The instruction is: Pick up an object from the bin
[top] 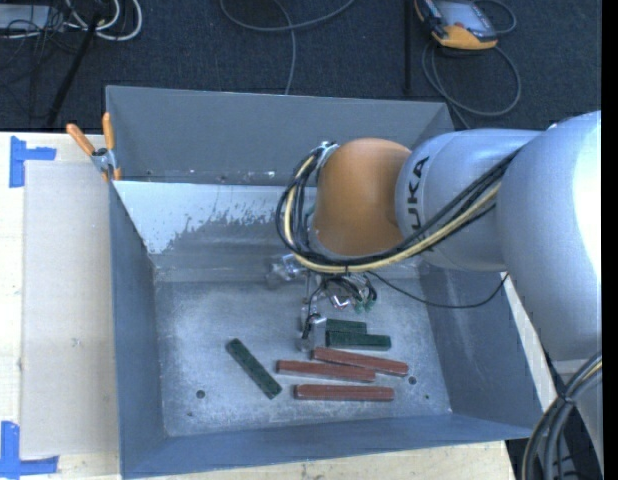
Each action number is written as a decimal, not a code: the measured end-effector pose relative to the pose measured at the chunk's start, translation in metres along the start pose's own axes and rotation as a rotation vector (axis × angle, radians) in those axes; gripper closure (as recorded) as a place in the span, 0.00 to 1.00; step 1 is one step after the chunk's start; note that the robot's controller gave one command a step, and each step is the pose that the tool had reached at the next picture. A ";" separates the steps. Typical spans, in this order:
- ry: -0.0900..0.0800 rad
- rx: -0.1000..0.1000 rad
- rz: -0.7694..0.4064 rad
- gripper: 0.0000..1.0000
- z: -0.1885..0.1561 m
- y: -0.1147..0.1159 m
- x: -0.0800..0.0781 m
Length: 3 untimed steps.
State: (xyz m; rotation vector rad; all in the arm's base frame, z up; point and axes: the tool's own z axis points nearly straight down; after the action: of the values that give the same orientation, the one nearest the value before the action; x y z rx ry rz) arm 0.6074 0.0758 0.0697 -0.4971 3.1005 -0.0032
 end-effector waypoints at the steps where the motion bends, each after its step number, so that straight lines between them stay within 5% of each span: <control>1: -0.006 0.002 0.010 0.00 -0.070 -0.051 0.016; 2: 0.005 -0.004 -0.137 0.00 0.003 -0.088 0.051; 3: 0.003 -0.002 -0.136 1.00 -0.004 -0.088 0.048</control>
Offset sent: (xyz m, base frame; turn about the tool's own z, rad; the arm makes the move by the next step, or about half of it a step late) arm -0.0015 -0.0497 0.0660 0.0039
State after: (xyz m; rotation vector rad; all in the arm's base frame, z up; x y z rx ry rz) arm 0.5894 -0.0230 0.0734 -0.7071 3.0629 -0.0011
